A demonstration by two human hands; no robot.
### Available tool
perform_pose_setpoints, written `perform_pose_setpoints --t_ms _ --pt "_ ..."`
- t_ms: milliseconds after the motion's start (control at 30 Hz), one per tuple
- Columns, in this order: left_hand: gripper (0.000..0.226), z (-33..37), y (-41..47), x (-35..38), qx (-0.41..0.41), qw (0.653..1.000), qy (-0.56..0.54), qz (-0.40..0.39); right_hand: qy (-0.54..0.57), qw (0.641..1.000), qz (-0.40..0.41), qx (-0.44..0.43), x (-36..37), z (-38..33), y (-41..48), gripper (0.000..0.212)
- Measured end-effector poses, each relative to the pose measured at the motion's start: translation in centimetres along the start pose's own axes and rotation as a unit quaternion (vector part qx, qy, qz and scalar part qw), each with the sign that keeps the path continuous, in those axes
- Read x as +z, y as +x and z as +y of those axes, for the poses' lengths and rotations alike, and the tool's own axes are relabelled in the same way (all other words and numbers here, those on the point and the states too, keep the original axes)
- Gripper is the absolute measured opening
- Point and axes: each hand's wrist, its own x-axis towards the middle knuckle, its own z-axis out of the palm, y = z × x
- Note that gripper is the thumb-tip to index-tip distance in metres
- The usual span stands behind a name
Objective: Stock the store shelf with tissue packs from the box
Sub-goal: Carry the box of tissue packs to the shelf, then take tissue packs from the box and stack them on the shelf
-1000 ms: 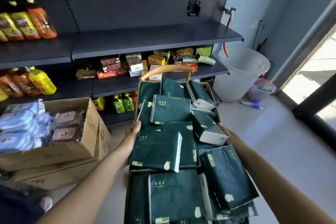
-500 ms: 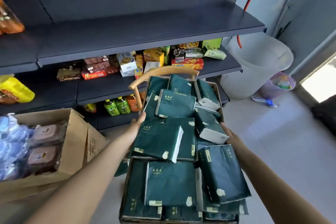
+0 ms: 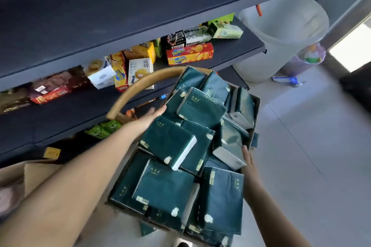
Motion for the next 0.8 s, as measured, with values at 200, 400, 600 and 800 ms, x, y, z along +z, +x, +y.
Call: perform_pose_setpoints --t_ms 200,400,600,800 --pt "0.078 -0.5 5.1 0.7 -0.015 0.996 0.082 -0.040 0.072 0.996 0.037 0.035 2.4 5.1 2.2 0.042" --pt "0.071 -0.2 7.6 1.7 -0.021 0.991 0.119 -0.052 0.076 0.995 0.048 0.053 3.5 6.4 3.2 0.044" --pt "0.073 1.3 9.4 1.1 -0.028 0.984 0.166 -0.062 0.161 0.980 0.084 0.078 4.9 7.4 3.7 0.027" --pt "0.073 1.9 9.6 0.4 -0.019 0.979 0.189 -0.077 0.190 0.973 0.101 0.082 6.6 8.4 3.0 0.034"
